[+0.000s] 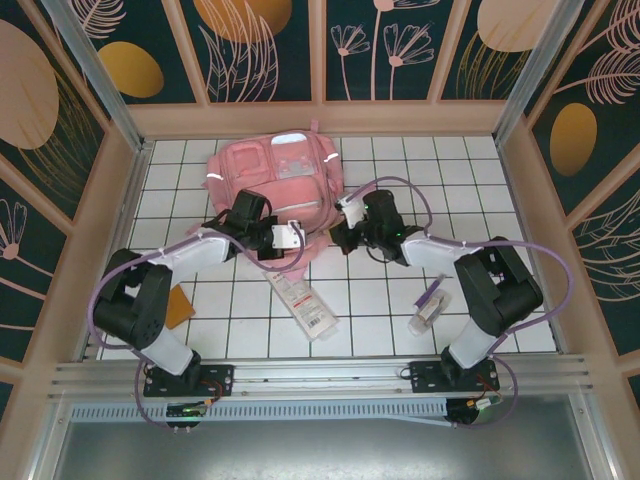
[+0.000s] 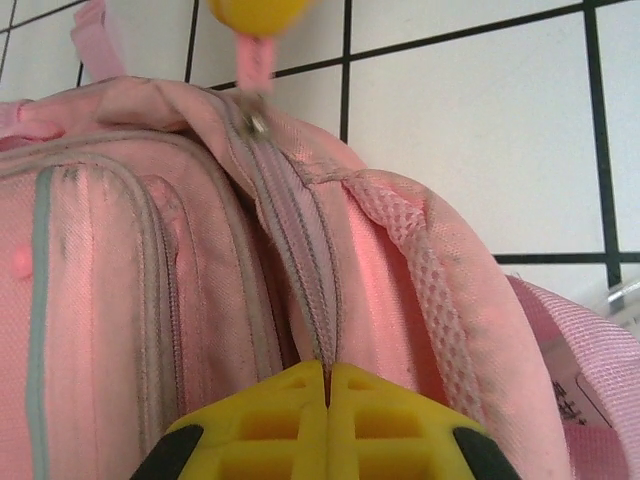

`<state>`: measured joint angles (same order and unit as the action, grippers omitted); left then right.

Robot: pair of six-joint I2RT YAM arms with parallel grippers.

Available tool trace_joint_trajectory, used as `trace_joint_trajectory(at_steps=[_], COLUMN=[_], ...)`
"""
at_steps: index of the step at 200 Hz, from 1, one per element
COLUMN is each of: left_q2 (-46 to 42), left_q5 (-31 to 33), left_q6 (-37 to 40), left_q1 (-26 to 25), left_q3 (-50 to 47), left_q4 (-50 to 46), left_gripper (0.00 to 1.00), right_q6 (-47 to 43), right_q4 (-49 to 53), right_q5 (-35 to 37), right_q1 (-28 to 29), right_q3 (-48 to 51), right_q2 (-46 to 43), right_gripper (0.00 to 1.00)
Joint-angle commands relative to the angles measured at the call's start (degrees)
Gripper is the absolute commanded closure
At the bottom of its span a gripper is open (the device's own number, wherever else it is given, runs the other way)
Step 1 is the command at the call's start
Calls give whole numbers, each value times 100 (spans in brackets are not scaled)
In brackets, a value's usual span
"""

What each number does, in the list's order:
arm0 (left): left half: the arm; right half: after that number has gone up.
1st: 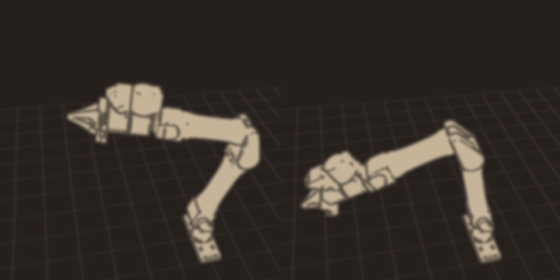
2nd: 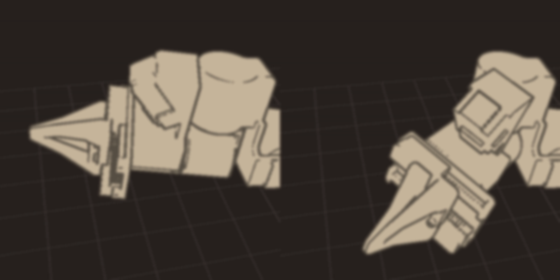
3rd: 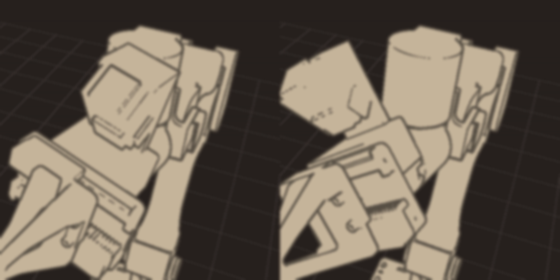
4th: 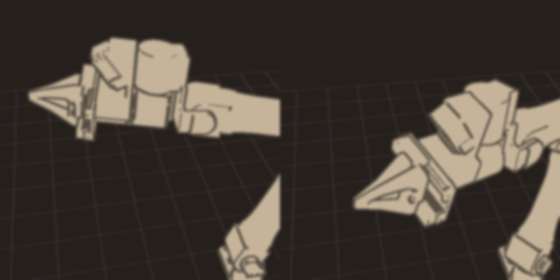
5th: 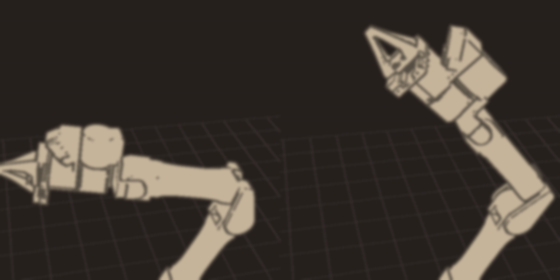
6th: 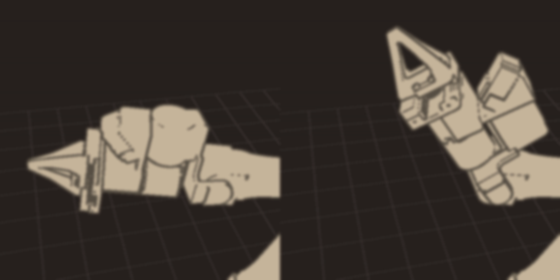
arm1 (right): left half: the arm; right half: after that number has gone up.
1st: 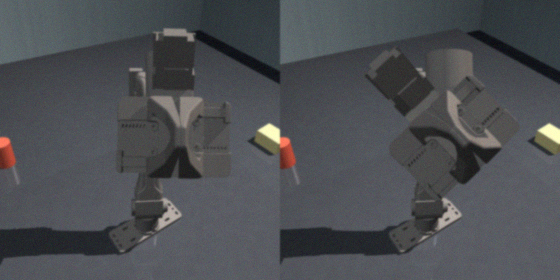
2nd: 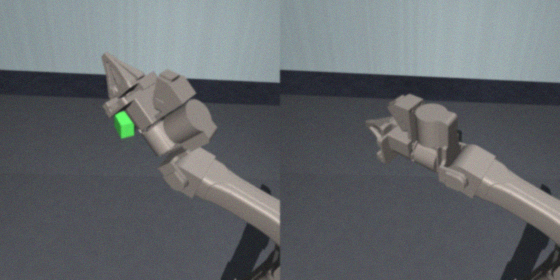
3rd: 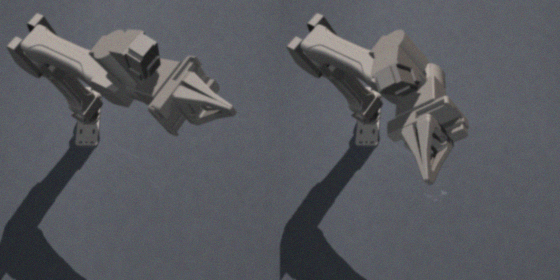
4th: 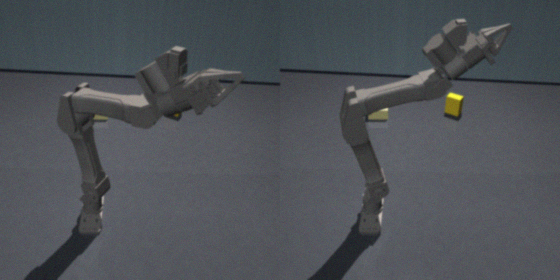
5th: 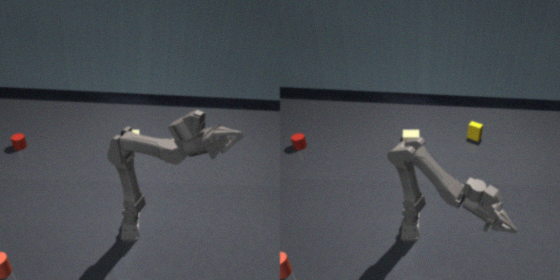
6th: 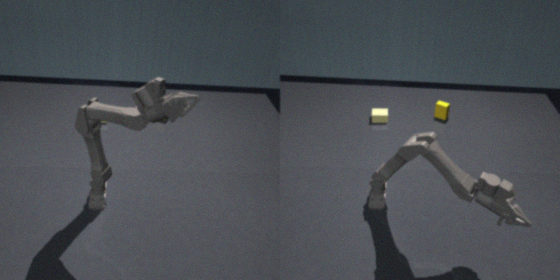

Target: Pack books, pencil case, and school supplies into a backpack

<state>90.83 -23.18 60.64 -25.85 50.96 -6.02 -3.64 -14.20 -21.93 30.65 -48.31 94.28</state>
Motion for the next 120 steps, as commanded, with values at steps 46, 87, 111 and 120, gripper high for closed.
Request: trace_joint_trajectory(at_steps=[46,87,111,120], left_q2=[-757,-869,-972,-1032], left_q5=[-437,-801,-905,-870], left_q6=[1355,1907,1966,2041], left_q1=[38,36,36,36], left_q3=[-508,-593,-622,-622], left_q4=[-571,-1131,-1226,-1331], left_gripper=[100,100,100,100], right_q6=[575,1215,1623,1735], right_q4=[26,-195,-52,12], right_q5=[3657,3750,3226,3120], right_q1=[-500,-625,-845,-925], right_q3=[-958,-1710,-1960,-1991], right_q2=[1102,1937,2248,2308], right_gripper=[100,100,100,100])
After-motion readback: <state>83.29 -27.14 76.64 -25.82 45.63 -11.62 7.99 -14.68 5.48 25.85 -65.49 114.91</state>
